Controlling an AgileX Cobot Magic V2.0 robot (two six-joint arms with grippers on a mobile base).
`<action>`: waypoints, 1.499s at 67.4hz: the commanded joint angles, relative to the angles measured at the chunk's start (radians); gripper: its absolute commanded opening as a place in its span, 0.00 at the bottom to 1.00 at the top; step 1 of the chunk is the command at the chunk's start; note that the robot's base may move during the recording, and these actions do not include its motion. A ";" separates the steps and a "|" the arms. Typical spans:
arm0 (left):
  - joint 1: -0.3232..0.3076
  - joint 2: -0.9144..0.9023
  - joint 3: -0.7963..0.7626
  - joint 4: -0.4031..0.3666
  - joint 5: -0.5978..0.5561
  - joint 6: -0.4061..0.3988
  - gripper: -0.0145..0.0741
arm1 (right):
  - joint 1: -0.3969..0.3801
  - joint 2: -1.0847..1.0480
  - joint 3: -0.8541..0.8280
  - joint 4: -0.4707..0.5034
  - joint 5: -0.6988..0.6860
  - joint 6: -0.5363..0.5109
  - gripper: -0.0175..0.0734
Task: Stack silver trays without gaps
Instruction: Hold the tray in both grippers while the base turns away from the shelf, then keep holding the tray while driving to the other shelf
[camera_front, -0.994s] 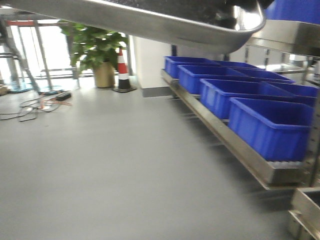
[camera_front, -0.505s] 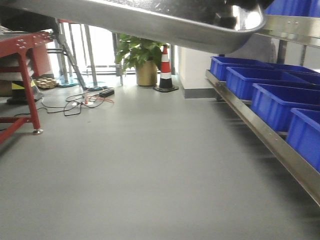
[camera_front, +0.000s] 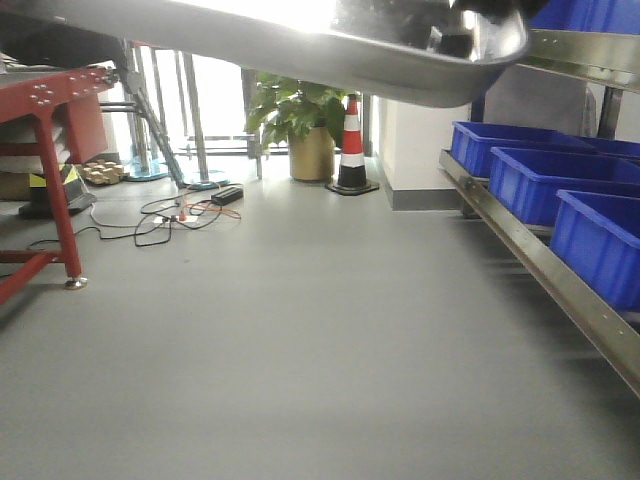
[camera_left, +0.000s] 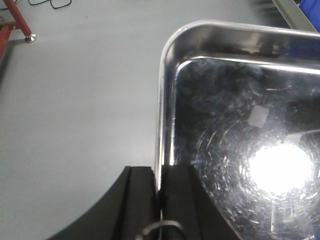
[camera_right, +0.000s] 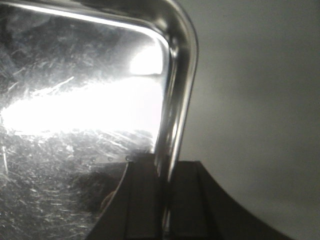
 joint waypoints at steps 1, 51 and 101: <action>-0.003 -0.007 -0.006 0.067 0.007 -0.003 0.15 | 0.004 -0.007 -0.002 -0.018 0.017 -0.025 0.17; -0.003 0.000 -0.006 0.069 0.007 -0.003 0.15 | 0.004 -0.007 -0.002 -0.018 -0.049 -0.025 0.17; -0.002 0.000 -0.006 0.122 -0.016 -0.003 0.15 | 0.004 -0.007 -0.002 -0.018 -0.133 -0.025 0.17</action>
